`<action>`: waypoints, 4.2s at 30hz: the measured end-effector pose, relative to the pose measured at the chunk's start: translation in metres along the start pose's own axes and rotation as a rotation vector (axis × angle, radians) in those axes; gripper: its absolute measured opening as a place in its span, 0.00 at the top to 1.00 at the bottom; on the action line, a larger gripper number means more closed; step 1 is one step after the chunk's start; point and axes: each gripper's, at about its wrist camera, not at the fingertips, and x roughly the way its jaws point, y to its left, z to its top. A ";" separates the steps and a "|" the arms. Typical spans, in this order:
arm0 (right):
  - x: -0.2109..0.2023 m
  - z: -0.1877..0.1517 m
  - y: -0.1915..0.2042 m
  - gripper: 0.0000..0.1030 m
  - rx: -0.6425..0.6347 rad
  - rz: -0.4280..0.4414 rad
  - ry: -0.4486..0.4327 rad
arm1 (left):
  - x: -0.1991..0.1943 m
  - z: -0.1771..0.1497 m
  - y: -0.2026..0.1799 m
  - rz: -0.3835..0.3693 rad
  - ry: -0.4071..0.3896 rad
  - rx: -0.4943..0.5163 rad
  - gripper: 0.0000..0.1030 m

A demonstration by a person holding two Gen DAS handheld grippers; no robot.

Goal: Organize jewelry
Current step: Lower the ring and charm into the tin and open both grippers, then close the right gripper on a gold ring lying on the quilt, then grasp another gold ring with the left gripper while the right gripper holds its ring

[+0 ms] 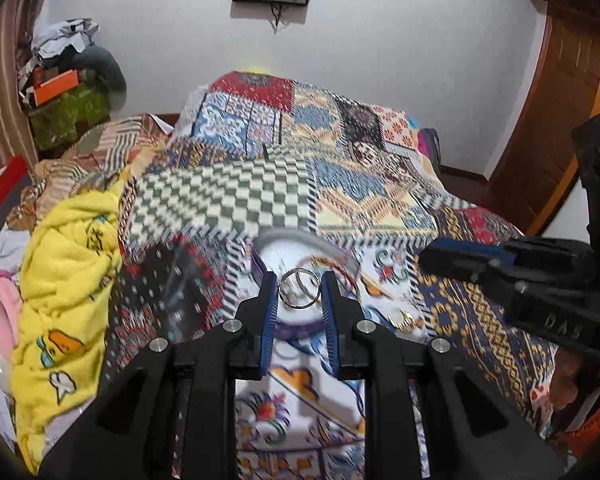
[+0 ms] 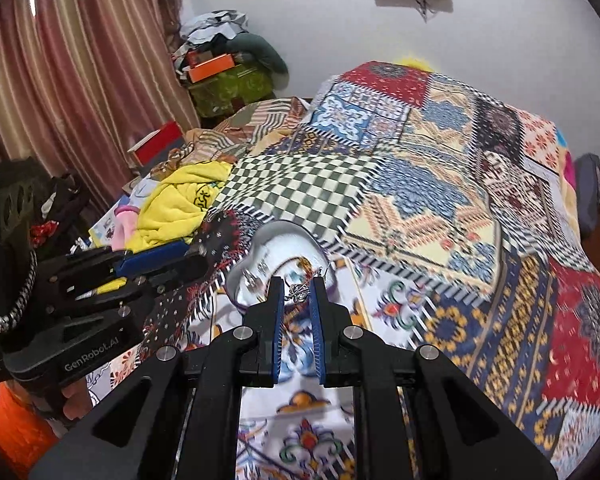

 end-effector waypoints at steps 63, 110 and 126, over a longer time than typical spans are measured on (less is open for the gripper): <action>-0.013 -0.037 -0.045 0.64 0.038 -0.129 0.083 | 0.000 -0.015 -0.011 0.029 0.092 -0.018 0.55; -0.011 -0.081 -0.082 0.94 0.122 -0.149 0.140 | 0.086 -0.048 -0.088 -0.150 0.293 0.084 0.57; -0.020 -0.096 -0.108 0.78 0.196 -0.144 0.192 | 0.110 -0.050 -0.126 -0.194 0.293 0.163 0.82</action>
